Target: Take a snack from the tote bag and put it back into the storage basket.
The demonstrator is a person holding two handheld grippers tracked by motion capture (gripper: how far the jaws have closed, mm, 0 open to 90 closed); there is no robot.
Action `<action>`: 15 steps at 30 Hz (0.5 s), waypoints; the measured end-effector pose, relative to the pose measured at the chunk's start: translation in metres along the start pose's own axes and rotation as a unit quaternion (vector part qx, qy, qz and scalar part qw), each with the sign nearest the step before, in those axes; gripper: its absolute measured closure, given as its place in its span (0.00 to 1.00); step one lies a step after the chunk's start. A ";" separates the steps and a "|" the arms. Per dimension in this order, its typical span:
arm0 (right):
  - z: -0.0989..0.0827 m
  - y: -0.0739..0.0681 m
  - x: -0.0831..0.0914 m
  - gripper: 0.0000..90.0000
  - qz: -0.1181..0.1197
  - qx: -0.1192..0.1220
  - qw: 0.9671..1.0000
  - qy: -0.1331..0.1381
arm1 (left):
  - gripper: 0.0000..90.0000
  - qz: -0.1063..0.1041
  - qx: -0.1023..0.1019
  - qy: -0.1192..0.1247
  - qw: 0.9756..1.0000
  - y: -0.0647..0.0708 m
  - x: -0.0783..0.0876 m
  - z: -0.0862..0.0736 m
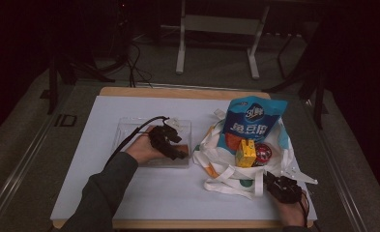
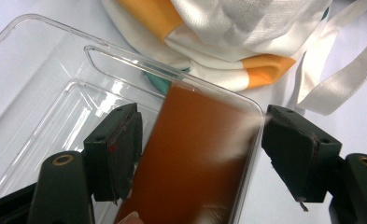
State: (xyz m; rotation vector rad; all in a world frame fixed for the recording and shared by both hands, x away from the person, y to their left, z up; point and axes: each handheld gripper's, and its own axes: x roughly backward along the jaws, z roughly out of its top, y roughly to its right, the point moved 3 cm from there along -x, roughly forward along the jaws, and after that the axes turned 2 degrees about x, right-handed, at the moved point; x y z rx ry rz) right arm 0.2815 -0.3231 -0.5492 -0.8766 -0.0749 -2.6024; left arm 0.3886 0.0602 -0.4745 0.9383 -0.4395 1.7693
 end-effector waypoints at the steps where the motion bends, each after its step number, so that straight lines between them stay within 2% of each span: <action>1: 0.000 0.000 0.000 0.83 0.000 0.000 1.000 0.000 | 0.31 0.001 0.001 0.002 1.000 0.000 0.000 0.000; 9: 0.000 0.000 0.000 0.83 0.000 0.000 1.000 0.000 | 0.31 0.016 0.001 0.033 0.999 0.003 0.005 0.004; 15: 0.000 0.000 0.000 0.83 0.000 0.003 1.000 0.002 | 0.32 0.032 -0.007 0.065 0.997 0.007 0.010 0.011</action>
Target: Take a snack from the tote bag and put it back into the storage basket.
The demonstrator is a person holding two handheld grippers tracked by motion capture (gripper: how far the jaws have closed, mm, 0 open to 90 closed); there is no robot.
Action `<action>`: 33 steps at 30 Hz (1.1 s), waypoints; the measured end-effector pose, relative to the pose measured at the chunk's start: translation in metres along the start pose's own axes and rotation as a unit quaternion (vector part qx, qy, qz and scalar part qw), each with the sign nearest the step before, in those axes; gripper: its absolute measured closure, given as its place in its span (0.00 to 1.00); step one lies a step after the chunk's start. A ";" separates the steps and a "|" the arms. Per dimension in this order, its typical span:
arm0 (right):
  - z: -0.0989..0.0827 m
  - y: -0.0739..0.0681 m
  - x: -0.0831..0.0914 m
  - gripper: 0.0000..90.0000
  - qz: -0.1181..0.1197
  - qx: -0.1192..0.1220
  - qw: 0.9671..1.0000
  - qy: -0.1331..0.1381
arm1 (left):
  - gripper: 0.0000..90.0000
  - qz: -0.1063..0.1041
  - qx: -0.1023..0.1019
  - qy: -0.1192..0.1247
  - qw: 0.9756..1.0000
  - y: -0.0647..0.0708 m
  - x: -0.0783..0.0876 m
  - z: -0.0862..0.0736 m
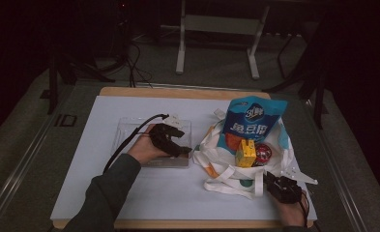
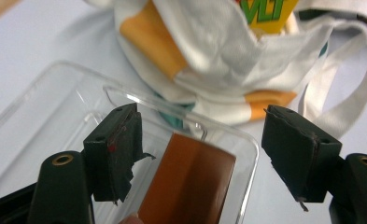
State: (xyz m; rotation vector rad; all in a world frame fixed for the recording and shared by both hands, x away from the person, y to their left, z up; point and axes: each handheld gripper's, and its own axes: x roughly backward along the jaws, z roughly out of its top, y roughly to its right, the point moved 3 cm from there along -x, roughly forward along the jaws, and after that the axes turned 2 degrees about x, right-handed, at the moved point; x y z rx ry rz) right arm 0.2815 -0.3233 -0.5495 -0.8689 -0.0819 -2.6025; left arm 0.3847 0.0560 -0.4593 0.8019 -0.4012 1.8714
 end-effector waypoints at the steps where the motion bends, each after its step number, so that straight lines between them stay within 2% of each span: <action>1: 0.000 0.000 0.000 0.83 0.000 0.000 1.000 0.000 | 0.32 0.004 -0.001 0.008 1.000 0.001 0.001 0.002; 5: 0.000 0.000 0.000 0.83 0.001 0.001 1.000 0.001 | 0.33 0.018 -0.006 0.024 1.000 0.004 0.003 0.007; 12: 0.000 0.000 0.000 0.83 0.001 0.002 1.000 0.001 | 0.35 0.022 -0.014 0.053 0.998 0.014 0.005 0.018; 17: 0.000 0.000 0.000 0.83 0.001 0.002 1.000 0.001 | 0.35 0.029 -0.030 0.057 0.998 0.022 0.002 0.026; 21: 0.000 0.000 0.000 0.83 0.001 0.001 1.000 0.002 | 0.34 0.020 -0.031 0.057 0.998 0.026 -0.003 0.032; 33: 0.000 0.000 0.000 0.83 0.002 0.001 1.000 0.002 | 0.33 0.016 -0.040 0.066 0.997 0.035 -0.012 0.046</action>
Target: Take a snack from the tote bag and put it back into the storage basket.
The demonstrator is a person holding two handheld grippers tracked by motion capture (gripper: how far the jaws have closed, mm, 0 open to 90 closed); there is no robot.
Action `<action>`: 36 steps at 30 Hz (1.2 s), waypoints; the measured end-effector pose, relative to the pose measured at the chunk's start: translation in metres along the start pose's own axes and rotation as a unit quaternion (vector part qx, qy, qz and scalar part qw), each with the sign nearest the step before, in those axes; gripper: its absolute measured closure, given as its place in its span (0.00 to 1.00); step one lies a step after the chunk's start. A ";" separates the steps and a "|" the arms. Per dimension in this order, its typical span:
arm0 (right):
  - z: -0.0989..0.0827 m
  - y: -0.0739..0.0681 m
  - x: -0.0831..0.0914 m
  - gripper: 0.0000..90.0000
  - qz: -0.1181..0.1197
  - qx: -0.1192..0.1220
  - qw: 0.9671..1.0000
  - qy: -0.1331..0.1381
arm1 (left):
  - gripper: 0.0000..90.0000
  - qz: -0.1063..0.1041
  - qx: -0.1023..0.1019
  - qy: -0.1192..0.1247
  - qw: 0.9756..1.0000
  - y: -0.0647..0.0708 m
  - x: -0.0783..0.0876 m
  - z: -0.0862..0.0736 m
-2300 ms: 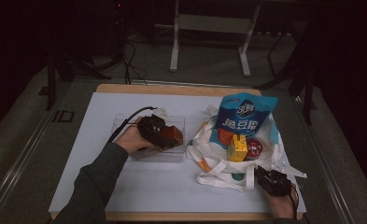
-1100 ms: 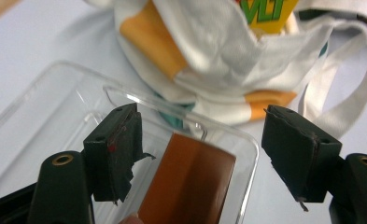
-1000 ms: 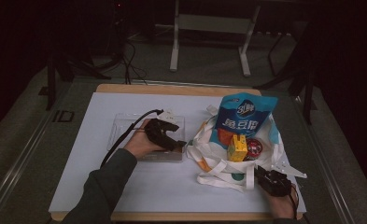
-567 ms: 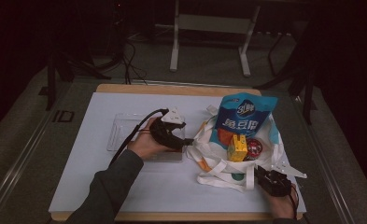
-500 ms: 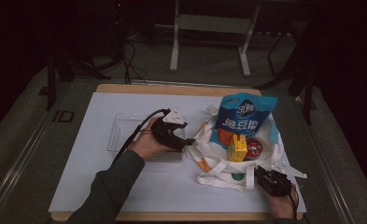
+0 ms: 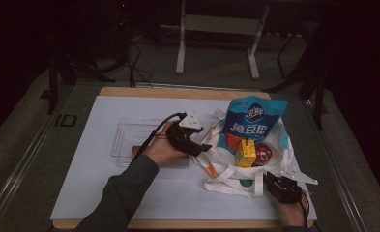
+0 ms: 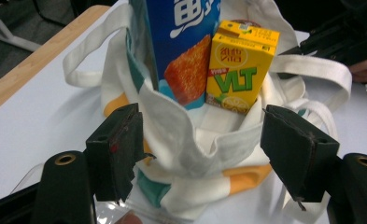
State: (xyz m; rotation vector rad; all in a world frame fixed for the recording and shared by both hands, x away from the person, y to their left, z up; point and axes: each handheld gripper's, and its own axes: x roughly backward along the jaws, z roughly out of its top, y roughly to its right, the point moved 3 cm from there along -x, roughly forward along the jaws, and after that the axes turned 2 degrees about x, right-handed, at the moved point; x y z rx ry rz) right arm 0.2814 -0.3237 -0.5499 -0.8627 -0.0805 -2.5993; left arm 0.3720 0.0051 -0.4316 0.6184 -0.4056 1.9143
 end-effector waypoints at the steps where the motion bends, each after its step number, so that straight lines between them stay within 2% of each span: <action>1: 0.000 0.000 0.000 0.83 0.000 0.000 1.000 0.000 | 0.33 0.000 -0.001 0.000 1.000 0.001 -0.001 0.001; 13: 0.000 0.000 0.000 0.83 -0.002 0.002 1.000 0.000 | 0.33 0.001 -0.007 0.007 1.000 0.008 -0.011 0.015; 21: 0.000 0.000 0.000 0.83 -0.002 0.002 1.000 0.000 | 0.32 -0.001 -0.012 -0.005 1.000 0.010 -0.022 0.018; 28: 0.000 0.000 0.000 0.83 -0.001 0.002 1.000 -0.001 | 0.32 0.006 -0.010 0.001 1.000 0.014 -0.033 0.026; 36: 0.000 0.000 0.000 0.83 -0.001 0.002 1.000 -0.001 | 0.31 0.002 -0.011 0.001 1.000 0.019 -0.045 0.031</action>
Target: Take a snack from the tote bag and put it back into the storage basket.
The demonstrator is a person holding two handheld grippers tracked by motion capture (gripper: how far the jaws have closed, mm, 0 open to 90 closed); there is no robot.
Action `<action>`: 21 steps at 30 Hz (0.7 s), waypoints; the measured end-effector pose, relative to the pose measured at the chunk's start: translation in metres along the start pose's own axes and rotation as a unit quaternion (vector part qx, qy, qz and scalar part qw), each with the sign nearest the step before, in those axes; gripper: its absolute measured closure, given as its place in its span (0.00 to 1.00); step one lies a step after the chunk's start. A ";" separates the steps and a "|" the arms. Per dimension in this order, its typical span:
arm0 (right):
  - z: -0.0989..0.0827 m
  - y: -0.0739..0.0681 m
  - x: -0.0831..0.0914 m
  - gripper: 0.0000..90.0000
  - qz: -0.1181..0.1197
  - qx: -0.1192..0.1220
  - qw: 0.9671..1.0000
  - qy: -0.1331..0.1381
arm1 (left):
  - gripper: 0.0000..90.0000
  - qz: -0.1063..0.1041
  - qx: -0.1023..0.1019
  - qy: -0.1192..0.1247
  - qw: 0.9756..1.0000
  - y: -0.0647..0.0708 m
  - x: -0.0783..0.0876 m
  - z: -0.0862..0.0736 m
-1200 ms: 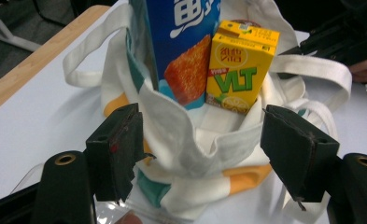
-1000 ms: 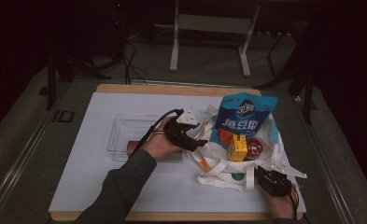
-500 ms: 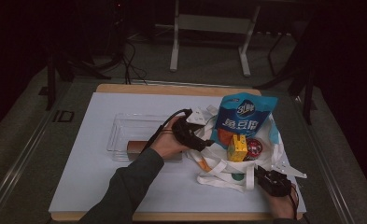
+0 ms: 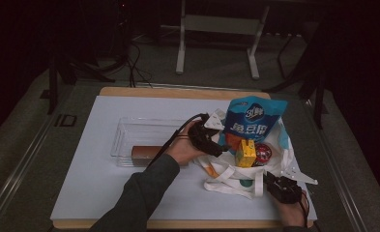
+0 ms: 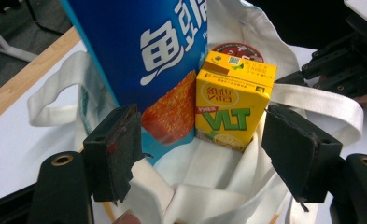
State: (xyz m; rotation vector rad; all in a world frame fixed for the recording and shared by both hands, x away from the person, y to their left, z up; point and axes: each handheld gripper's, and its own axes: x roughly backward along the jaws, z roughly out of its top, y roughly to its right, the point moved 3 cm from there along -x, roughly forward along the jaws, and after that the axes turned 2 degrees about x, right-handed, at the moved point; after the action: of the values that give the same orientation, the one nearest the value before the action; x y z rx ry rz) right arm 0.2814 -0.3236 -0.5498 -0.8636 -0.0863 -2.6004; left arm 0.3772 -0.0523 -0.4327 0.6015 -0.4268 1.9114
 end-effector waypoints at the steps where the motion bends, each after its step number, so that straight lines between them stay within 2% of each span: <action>1: 0.000 0.000 0.000 0.83 0.000 0.000 1.000 0.000 | 0.31 -0.002 0.001 0.001 1.000 0.000 -0.001 0.001; 13: 0.000 0.000 0.000 0.83 0.001 0.000 1.000 0.000 | 0.31 -0.021 0.006 -0.004 1.000 0.004 -0.020 0.005; 21: 0.000 0.000 0.000 0.83 0.002 -0.001 1.000 0.001 | 0.31 -0.036 0.011 -0.017 0.999 0.006 -0.037 0.004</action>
State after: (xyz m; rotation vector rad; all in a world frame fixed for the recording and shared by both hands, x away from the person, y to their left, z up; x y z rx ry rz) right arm 0.2815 -0.3238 -0.5499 -0.8613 -0.0820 -2.5982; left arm 0.3848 -0.0844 -0.4516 0.6565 -0.4018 1.8412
